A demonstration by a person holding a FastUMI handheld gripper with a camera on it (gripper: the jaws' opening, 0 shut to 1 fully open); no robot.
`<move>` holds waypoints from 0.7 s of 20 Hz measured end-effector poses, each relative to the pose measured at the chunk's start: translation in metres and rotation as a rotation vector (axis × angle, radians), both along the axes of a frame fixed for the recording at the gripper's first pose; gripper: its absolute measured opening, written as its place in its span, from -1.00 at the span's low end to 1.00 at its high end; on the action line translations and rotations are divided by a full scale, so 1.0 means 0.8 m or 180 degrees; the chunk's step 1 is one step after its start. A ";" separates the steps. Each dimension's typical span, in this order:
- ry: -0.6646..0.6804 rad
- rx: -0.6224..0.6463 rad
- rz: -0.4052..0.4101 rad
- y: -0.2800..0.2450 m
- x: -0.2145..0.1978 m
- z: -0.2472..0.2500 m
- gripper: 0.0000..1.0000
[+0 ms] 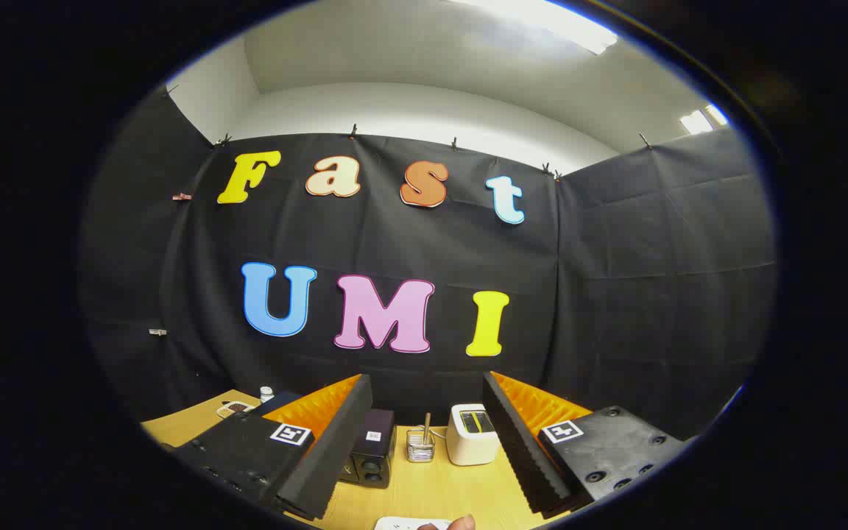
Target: Open the toaster oven, put the food inside, and close the toaster oven door.
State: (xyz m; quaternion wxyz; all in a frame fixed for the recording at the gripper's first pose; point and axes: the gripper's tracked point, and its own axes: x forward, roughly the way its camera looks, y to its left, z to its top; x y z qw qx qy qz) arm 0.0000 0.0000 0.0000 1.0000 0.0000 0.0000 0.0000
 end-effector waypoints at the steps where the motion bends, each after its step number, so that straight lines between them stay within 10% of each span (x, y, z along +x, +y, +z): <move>1: 0.0010 -0.0002 0.0006 0.001 -0.001 -0.002 0.95; 14: 0.0103 -0.0135 -0.0032 0.010 0.009 -0.022 0.95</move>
